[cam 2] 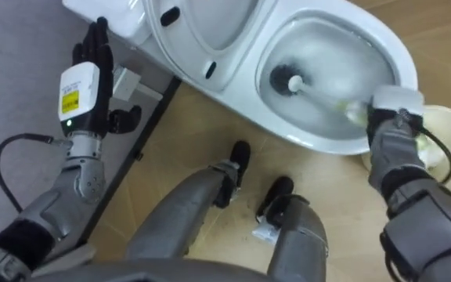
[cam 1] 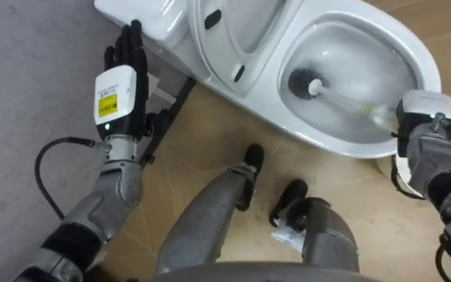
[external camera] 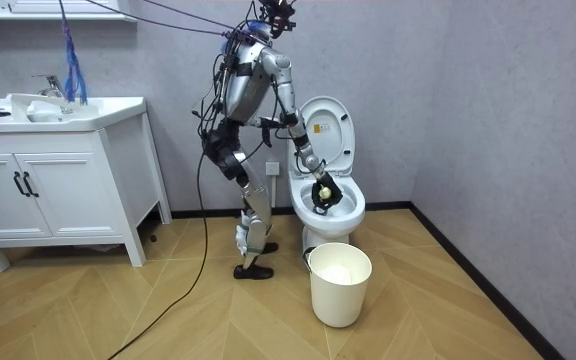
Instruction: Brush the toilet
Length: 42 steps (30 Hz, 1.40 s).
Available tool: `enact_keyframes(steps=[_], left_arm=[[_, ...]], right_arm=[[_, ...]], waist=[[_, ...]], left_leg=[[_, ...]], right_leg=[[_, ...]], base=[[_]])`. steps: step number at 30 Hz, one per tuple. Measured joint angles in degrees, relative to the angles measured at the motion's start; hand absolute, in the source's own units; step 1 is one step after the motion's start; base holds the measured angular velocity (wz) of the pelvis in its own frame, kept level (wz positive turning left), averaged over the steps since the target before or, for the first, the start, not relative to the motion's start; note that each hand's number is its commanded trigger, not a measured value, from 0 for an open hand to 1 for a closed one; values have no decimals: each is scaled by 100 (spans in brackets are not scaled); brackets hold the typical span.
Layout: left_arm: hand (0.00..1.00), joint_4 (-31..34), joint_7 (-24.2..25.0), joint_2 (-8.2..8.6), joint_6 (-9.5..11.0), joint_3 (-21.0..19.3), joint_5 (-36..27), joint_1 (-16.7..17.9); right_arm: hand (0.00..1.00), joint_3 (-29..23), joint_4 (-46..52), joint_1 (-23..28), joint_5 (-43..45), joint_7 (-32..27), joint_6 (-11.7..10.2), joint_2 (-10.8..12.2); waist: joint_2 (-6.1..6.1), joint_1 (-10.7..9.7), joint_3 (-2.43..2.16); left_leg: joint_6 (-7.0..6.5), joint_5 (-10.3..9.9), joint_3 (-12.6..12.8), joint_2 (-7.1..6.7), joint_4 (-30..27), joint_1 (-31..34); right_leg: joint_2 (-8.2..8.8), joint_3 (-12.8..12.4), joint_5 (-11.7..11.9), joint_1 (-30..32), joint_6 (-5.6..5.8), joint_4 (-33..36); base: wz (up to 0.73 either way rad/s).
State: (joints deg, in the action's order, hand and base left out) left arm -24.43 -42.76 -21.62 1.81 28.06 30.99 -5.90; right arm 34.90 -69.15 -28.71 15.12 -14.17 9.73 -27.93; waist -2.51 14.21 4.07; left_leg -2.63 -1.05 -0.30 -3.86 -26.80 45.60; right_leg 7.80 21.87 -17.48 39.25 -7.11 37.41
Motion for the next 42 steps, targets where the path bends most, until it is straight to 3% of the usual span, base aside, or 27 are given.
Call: enact_keyframes(steps=[2,4,6,9,17,18,19,22,26,29,31,33,35,37,42], left_arm=[[0,39,-55,-54,6,-5,5,10],[0,62,-101,-55,40,-31,15,1],[0,74,-78,-56,70,-53,7,2],[0,70,-6,-50,100,-119,13,-6],[0,-181,348,47,47,-271,370,29],[0,-211,362,48,47,-281,372,95],[0,-209,368,53,50,-318,372,173],[0,-207,368,53,53,-443,598,296],[0,-215,347,58,74,-655,862,391],[0,-271,354,66,112,-864,1035,579],[0,-258,423,72,115,-1011,1077,923],[0,-252,508,90,114,-1032,1077,1171],[0,-248,595,134,121,-1086,1079,1371],[0,-247,635,325,129,-1272,1076,1590],[0,-162,749,406,252,-1507,982,1956]], right_arm=[[100,-360,-115,-58,-1028,-14,-153,0],[100,-576,-366,-103,-1823,73,-213,0],[100,-612,-417,-100,-2161,208,-215,5],[100,-698,-425,-74,-2494,396,-232,104],[100,-1228,-717,594,-3631,750,-550,421],[100,-1300,-778,758,-3843,777,-604,483],[100,-1384,-807,954,-3991,813,-646,525],[100,-1507,-899,1279,-3999,813,-646,579],[100,-1609,-891,1642,-3927,880,-666,630],[100,-1784,-879,1907,-3893,1024,-729,681],[100,-1894,-809,2205,-3718,1055,-788,808],[100,-2038,-677,2476,-3693,1059,-788,906],[100,-2111,-640,2606,-3675,1079,-791,987],[100,-2280,-625,2776,-3476,1127,-877,1050],[100,-2502,-591,2974,-3130,1118,-922,1173]], waist=[[95,-68,16],[215,-158,69],[253,-204,66],[263,-300,62],[252,-460,49],[261,-474,7],[259,-486,-79],[232,-549,-190],[246,-687,-213],[274,-803,-261],[290,-990,-270],[342,-1003,-307],[377,-1047,-331],[413,-1100,-356],[488,-1127,-420]], left_leg=[[-7,7,-10,-41,-14,71],[-15,13,-36,-110,-65,87],[-18,14,-6,-121,-110,95],[-34,21,5,-136,-195,71],[-182,-88,1,-203,-134,-471],[-182,-87,0,-206,-67,-605],[-182,-87,-4,-207,-23,-703],[-206,-100,14,-210,95,-992],[-232,-112,15,-218,306,-1502],[-222,-103,14,-245,538,-1854],[-251,-123,2,-242,676,-2193],[-264,-131,9,-248,827,-2440],[-275,-137,0,-241,960,-2651],[-277,-138,-13,-245,1125,-2950],[-330,-180,-37,-245,1318,-3390]], right_leg=[[53,1,-41,104,4,103],[159,-2,-104,143,18,259],[192,-2,-120,143,39,309],[213,-34,-118,111,89,352],[226,-95,-93,-439,272,286],[221,-88,-80,-571,309,201],[216,-70,-63,-679,338,116],[201,-67,-13,-978,405,-47],[154,-93,30,-1450,472,-316],[132,-125,72,-1801,523,-525],[58,-140,133,-2170,592,-765],[35,-169,136,-2379,601,-921],[-4,-149,162,-2598,644,-1119],[-47,-125,215,-2930,682,-1384],[-150,-130,273,-3469,706,-1817]], base=[[13],[10],[2],[-2],[-3],[-5],[-4],[-4],[-4],[-6],[0],[-4],[-4],[0],[2]])
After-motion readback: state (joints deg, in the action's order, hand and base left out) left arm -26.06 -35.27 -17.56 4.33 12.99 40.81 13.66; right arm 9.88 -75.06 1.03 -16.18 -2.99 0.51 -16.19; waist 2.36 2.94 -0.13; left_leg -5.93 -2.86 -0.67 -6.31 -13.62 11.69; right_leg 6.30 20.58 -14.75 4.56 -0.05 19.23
